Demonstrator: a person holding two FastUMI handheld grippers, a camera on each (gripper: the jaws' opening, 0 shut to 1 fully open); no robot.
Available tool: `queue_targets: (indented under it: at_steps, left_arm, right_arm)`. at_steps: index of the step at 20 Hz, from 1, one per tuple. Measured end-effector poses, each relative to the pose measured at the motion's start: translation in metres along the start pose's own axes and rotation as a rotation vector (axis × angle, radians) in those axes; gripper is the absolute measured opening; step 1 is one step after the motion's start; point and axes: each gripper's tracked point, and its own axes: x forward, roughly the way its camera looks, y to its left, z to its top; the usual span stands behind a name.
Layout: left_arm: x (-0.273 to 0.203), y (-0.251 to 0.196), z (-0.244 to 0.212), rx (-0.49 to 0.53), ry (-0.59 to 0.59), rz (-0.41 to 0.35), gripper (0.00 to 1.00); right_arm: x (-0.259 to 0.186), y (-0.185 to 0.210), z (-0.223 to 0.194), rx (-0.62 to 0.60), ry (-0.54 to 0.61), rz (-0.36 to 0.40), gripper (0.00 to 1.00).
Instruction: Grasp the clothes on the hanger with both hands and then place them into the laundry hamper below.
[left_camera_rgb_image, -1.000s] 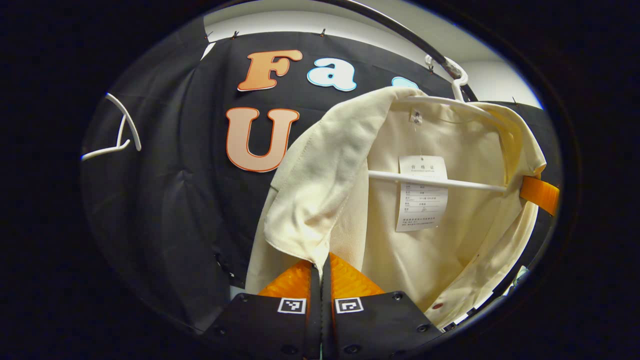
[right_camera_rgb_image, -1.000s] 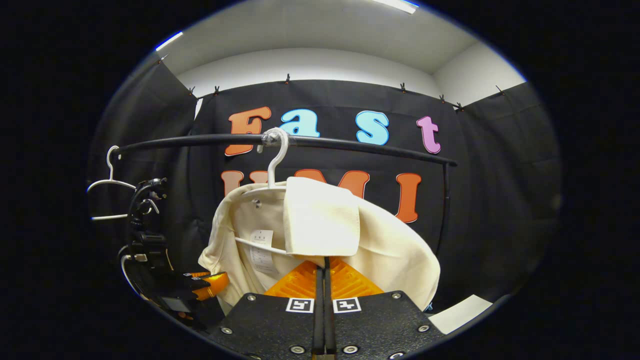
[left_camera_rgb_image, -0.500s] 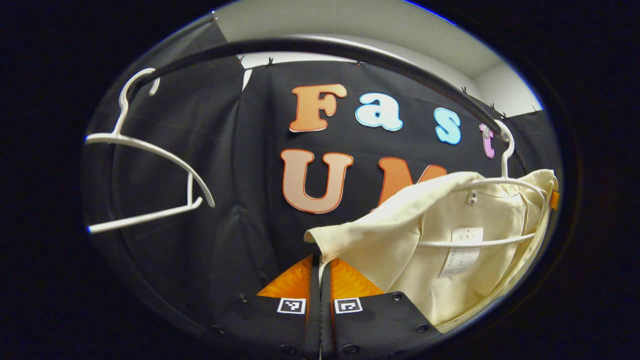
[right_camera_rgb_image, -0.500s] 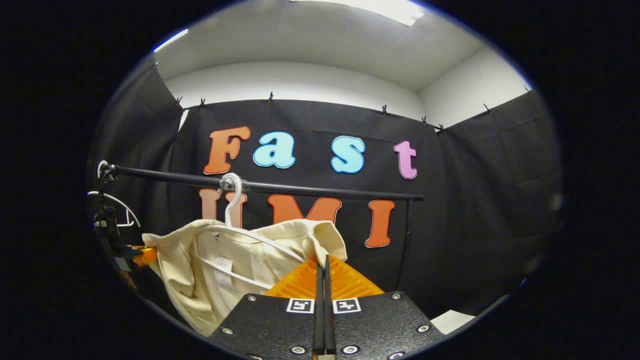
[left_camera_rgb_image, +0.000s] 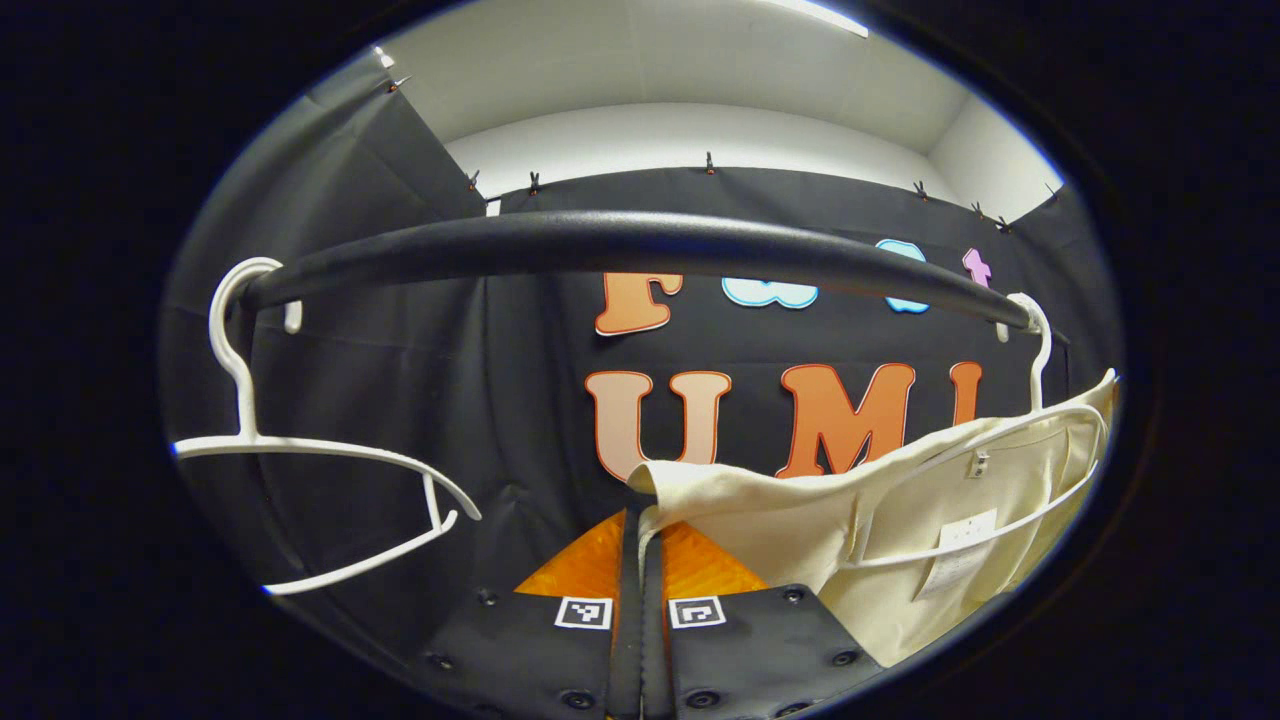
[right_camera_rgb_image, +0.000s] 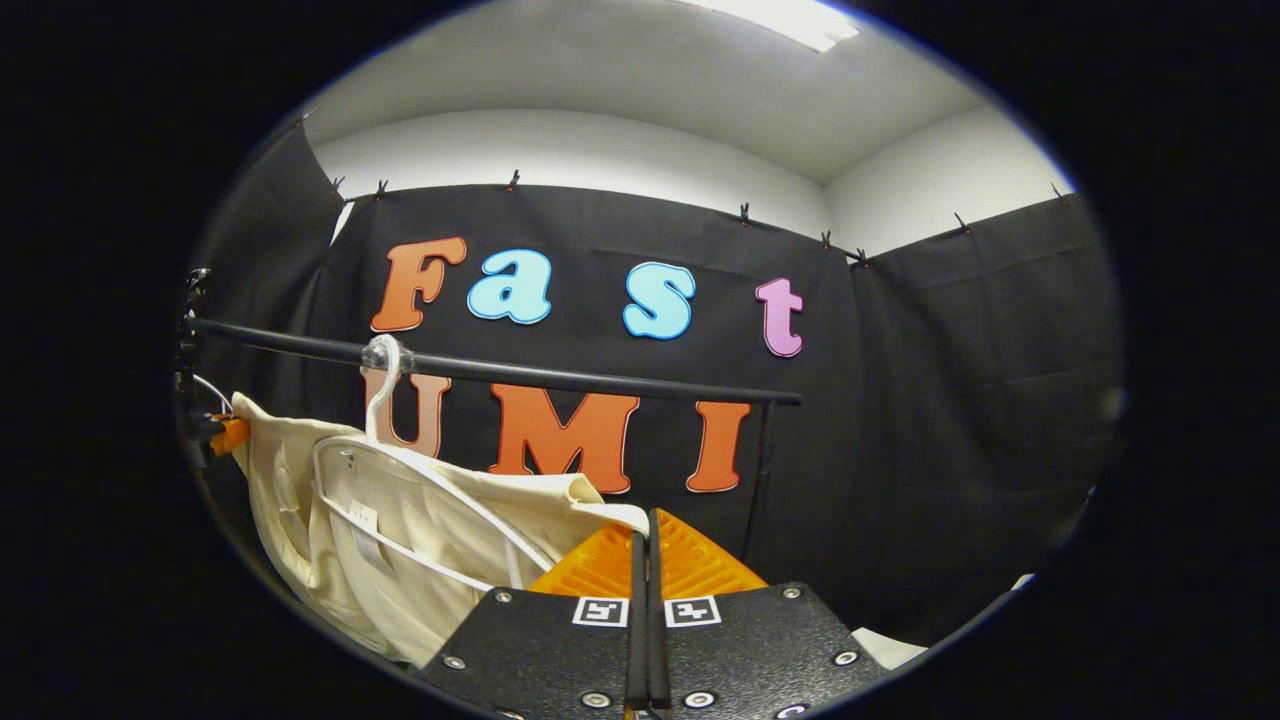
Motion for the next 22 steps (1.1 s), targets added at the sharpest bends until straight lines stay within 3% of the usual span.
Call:
queue_targets:
  at_steps: [8,15,18,22]
  left_arm:
    - [0.003,-0.007,-0.016,0.013,0.037,-0.025,0.07]
    - [0.006,-0.023,-0.031,0.012,0.072,-0.061,0.07]
    - [0.006,-0.027,-0.039,0.007,0.085,-0.069,0.07]
    - [0.006,-0.024,-0.042,0.010,0.093,-0.052,0.07]
  right_arm:
    - [0.007,-0.001,-0.054,-0.004,0.102,0.031,0.00]
    - [0.013,-0.006,-0.123,0.076,0.226,0.024,0.00]
    - [-0.001,0.000,-0.154,0.164,0.271,0.035,0.00]
    - [-0.013,0.009,-0.154,0.134,0.237,0.042,0.00]
